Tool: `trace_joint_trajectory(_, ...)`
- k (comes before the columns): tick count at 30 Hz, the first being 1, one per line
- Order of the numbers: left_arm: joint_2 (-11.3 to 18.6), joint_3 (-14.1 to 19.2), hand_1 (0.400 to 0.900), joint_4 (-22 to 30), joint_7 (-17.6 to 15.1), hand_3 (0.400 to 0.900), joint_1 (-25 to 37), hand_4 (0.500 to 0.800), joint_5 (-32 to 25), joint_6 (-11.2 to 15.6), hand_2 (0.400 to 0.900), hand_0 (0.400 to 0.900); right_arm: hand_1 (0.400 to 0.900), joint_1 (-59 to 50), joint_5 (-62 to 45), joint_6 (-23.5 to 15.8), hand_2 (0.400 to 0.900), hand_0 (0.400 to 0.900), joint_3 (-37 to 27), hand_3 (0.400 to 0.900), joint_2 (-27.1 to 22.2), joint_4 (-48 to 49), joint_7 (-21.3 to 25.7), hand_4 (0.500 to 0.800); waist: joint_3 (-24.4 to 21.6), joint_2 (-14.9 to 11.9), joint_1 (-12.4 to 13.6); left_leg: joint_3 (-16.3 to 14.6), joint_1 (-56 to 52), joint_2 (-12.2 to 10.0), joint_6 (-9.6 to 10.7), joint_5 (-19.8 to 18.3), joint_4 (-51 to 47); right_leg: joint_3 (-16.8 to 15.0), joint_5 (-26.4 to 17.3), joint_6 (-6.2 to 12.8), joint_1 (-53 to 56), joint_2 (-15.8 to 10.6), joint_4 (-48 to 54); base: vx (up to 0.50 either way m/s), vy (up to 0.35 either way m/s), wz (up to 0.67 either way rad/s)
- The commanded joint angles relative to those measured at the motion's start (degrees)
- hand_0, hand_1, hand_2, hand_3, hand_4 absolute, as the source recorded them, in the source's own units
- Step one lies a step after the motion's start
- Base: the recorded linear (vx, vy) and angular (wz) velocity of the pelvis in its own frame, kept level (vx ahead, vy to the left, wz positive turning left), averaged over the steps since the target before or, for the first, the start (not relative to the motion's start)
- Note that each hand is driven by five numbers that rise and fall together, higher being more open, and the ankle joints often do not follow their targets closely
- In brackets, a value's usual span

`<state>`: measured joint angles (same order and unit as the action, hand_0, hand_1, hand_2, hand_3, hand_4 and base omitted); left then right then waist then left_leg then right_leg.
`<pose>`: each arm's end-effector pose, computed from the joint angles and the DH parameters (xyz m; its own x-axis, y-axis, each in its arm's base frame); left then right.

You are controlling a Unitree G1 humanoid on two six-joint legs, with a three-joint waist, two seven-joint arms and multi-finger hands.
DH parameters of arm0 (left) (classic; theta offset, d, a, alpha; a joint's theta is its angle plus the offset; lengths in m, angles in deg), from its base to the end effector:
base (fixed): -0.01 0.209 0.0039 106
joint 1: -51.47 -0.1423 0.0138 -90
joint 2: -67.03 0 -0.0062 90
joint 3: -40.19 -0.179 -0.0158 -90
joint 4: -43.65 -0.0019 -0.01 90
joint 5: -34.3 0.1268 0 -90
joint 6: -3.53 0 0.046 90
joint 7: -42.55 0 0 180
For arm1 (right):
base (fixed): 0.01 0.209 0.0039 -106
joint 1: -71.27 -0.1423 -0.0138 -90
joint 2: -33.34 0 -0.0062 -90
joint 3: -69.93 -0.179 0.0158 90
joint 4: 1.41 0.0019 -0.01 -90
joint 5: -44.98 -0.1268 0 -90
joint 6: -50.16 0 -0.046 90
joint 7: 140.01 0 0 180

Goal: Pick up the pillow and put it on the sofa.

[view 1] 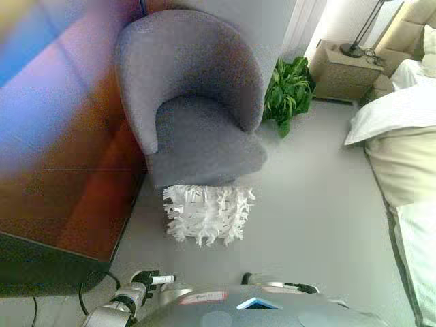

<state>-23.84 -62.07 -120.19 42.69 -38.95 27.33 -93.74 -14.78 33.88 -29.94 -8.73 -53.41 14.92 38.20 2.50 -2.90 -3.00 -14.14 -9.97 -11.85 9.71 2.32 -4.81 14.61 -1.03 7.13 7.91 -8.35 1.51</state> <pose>0.0491 0.2289 -0.1031 0.1412 0.2094 -0.9676 0.0970 0.9698 0.2240 0.0252 -0.2157 -0.1084 0.0379 -0.1359 -0.9900 -0.0055 0.9907 -0.1362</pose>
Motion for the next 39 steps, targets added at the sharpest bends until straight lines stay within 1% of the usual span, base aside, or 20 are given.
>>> trace_joint_trajectory(1, -1.0, -1.6, 0.9, -1.8, -0.9, 0.9, 2.9, 0.8, 1.9, 1.0, 0.9, 0.9, 0.9, -4.2, -0.8, 0.6, 0.9, 0.9, 0.3, 0.9, 1.0, -2.7, -1.5, 0.8, 1.7, 2.6, 0.1, -0.3, -0.2, 6.2, -7.8, -3.0, -0.2, -1.1, 5.4, -1.22, -1.0, 3.3, -5.9, 0.0, 0.0, 0.0)
trace_joint_trajectory(2, -1.0, -1.7, 0.9, -1.8, -1.2, 0.9, 2.9, 0.8, 1.6, 2.1, 0.9, 0.9, 0.9, -4.3, -0.8, 0.7, 0.9, 0.9, 0.3, 0.9, 0.9, -2.7, -1.5, 0.8, 1.7, 2.6, 0.1, -0.3, -0.2, 6.1, -7.8, -3.0, -0.2, -1.1, 5.4, -1.22, -1.0, 3.3, -5.9, 0.0, 0.0, 0.0)
trace_joint_trajectory(3, -0.9, -1.6, 0.9, -1.5, -0.5, 0.9, 3.0, 0.8, 1.3, 2.1, 0.9, 0.9, 0.9, -4.3, -0.8, 0.6, 0.9, 0.9, 0.3, 0.9, 0.9, -2.7, -1.5, 0.8, 1.7, 2.6, 0.1, -0.3, -0.2, 6.1, -7.8, -3.0, -0.2, -1.1, 5.4, -1.22, -1.0, 3.3, -5.9, 0.0, 0.0, 0.0)
trace_joint_trajectory(5, -1.0, -1.9, 0.9, -1.5, 0.8, 0.9, 3.2, 0.8, 1.6, 1.0, 0.9, 0.9, 0.9, -4.4, -0.9, 0.7, 0.9, 0.9, 0.4, 0.9, 0.9, -2.7, -1.4, 0.8, 1.8, 2.6, 0.1, -0.3, -0.1, 6.1, -7.8, -2.9, -0.2, -1.2, 5.4, -1.24, -1.1, 3.3, -6.0, 0.0, 0.0, 0.0)
trace_joint_trajectory(12, -1.1, -2.2, 0.9, -1.6, 0.9, 0.9, 3.2, 0.8, 1.4, 0.1, 0.9, 0.9, 0.9, -4.4, -0.8, 0.7, 0.9, 0.9, 0.5, 0.9, 1.0, -2.4, -1.1, 0.8, 1.9, 2.8, 0.0, -0.3, -0.1, 6.2, -7.9, -3.0, -0.2, -1.1, 5.5, -1.2, -1.3, 3.3, -6.2, 0.0, 0.0, 0.0)
trace_joint_trajectory(19, -1.0, -2.1, 0.9, -1.8, 1.0, 0.9, 3.0, 0.8, 2.2, 0.4, 0.9, 0.9, 0.9, -4.4, -0.8, 0.7, 0.9, 0.9, 0.5, 0.9, 0.9, -2.3, -0.8, 0.8, 2.3, 2.9, -0.1, -0.4, 0.0, 6.1, -8.0, -2.9, -0.2, -1.2, 5.5, -1.25, -1.7, 3.2, -6.5, 0.0, -0.006, 0.0)
trace_joint_trajectory(23, -0.7, -2.0, 0.9, -2.0, 0.5, 0.9, 2.8, 0.8, 2.6, 0.6, 0.9, 0.9, 0.9, -4.3, -0.3, 1.4, 0.9, 0.9, 0.6, 0.9, 1.0, -2.4, 0.8, 0.8, 2.7, 2.9, -0.2, -0.5, 0.1, 5.8, -7.9, -2.8, -0.2, -1.5, 5.7, -1.39, -2.1, 3.6, -6.8, 0.02, -0.068, -0.05)
trace_joint_trajectory(25, -0.5, -1.9, 0.9, -2.0, 0.4, 0.9, 2.9, 0.8, 2.7, 0.9, 0.9, 0.9, 0.9, -4.3, -0.5, 1.4, 0.9, 0.9, 0.7, 0.9, 1.0, -2.3, 0.8, 0.8, 2.9, 2.8, -0.4, -0.6, 0.2, 5.6, -7.8, -2.7, -0.2, -1.8, 5.8, -1.54, -2.3, 3.8, -6.9, 0.01, -0.116, -0.09)
trace_joint_trajectory(27, -0.3, -2.0, 0.9, -1.7, 0.2, 0.9, 3.2, 0.8, 2.5, 1.2, 0.9, 0.9, 0.9, -4.3, -1.1, 1.5, 0.9, 0.9, 0.8, 0.9, 0.9, -2.2, 1.1, 0.8, 3.1, 2.8, -0.6, -0.7, 0.4, 5.0, -7.6, -2.4, -0.2, -2.1, 6.1, -1.8, -2.6, 4.3, -7.0, -0.01, -0.146, -0.09)
trace_joint_trajectory(29, -0.2, -2.2, 0.9, -1.4, 0.9, 0.9, 3.7, 0.8, 2.8, 1.2, 0.9, 0.9, 0.9, -4.4, -1.5, 1.5, 0.9, 0.9, 0.7, 0.9, 0.7, -2.3, 1.3, 0.8, 3.3, 2.9, -0.9, -1.0, 0.6, 4.2, -7.1, -1.9, -0.1, -2.3, 6.5, -2.23, -3.0, 5.0, -7.4, 0.0, -0.166, -0.07)
trace_joint_trajectory(31, -0.2, -2.5, 0.9, -1.0, 0.9, 0.9, 3.9, 0.8, 2.1, 1.6, 0.9, 0.9, 0.9, -4.4, -1.6, 1.5, 0.9, 0.9, 0.6, 0.9, 0.5, -2.3, 1.3, 0.8, 3.5, 2.7, -1.3, -0.9, 0.9, 3.1, -6.5, -1.4, 0.9, -3.4, 6.9, -2.89, -3.5, 6.0, -7.8, 0.02, -0.187, 0.01)
trace_joint_trajectory(33, -0.2, -2.5, 0.9, -0.4, 0.6, 0.9, 4.3, 0.8, 1.2, 2.7, 0.9, 0.9, 0.9, -4.7, -1.6, 1.6, 0.9, 0.9, 0.5, 0.9, 0.3, -2.4, 1.5, 0.8, 4.0, 1.9, -1.6, -1.3, 2.1, 1.5, -5.9, -1.9, 5.3, -4.2, 7.1, -3.86, -4.0, 6.6, -8.4, 0.04, -0.192, 0.04)
trace_joint_trajectory(34, -0.3, -2.4, 0.9, -0.2, 0.2, 0.9, 4.4, 0.8, 0.8, 4.0, 0.9, 0.9, 0.9, -4.9, -1.4, 1.9, 0.9, 0.9, 0.4, 0.9, 0.2, -2.5, 1.7, 0.8, 4.3, 1.3, -1.7, -1.7, 3.1, 0.8, -5.9, -2.5, 8.5, -4.4, 7.0, -4.34, -4.3, 6.5, -8.8, 0.05, -0.201, -0.06)
trace_joint_trajectory(35, -0.5, -2.1, 0.9, 0.1, -0.3, 0.9, 4.6, 0.8, -0.2, 5.3, 0.9, 0.9, 0.9, -5.0, -1.1, 2.4, 0.9, 0.9, 0.4, 0.9, 0.0, -2.5, 2.0, 0.8, 5.1, 0.4, -1.5, -1.3, 5.5, -0.1, -6.1, -2.2, 14.1, -4.7, 6.9, -5.08, -4.1, 6.4, -9.4, 0.07, -0.202, -0.17)
trace_joint_trajectory(36, -0.6, -1.9, 0.9, 0.5, -0.1, 0.9, 4.9, 0.8, -1.1, 5.8, 0.9, 0.9, 0.9, -5.0, -1.5, 2.8, 0.9, 0.9, 0.5, 0.9, -0.3, -2.5, 2.4, 0.8, 5.9, 0.1, -1.0, -0.6, 8.2, -0.8, -5.9, -0.7, 17.4, -5.1, 6.9, -5.64, -3.7, 6.8, -9.8, 0.09, -0.166, -0.22)
trace_joint_trajectory(37, -0.7, -1.7, 0.9, 0.7, 0.1, 0.9, 5.0, 0.8, -1.9, 6.1, 0.9, 0.9, 0.9, -5.0, -2.0, 3.0, 0.9, 0.9, 0.4, 0.9, -0.6, -2.7, 2.6, 0.8, 6.7, 0.1, -0.5, -0.6, 9.9, -1.1, -5.7, 0.5, 18.1, -5.5, 7.2, -5.83, -3.2, 7.2, -10.0, 0.13, -0.081, -0.19)
trace_joint_trajectory(38, -0.8, -1.5, 0.9, 0.8, 0.2, 0.9, 5.0, 0.8, -3.0, 6.4, 0.9, 0.9, 0.9, -5.0, -2.5, 3.1, 0.9, 0.9, 0.0, 0.9, -0.9, -3.0, 2.8, 0.8, 7.6, 0.4, -0.2, -1.4, 10.8, -1.6, -5.2, 1.9, 16.5, -5.5, 7.6, -5.75, -2.4, 7.7, -10.3, 0.25, 0.014, -0.09)
trace_joint_trajectory(39, -0.9, -1.1, 0.9, 0.9, -0.1, 0.9, 4.7, 0.8, -4.2, 6.8, 0.9, 0.9, 0.9, -4.8, -2.2, 2.9, 0.9, 0.9, -0.9, 0.9, -1.3, -3.4, 2.7, 0.8, 8.2, 0.6, 0.0, -2.2, 11.3, -1.8, -4.0, 2.6, 13.6, -5.2, 9.1, -5.2, -0.9, 7.8, -10.3, 0.27, 0.054, -0.04)
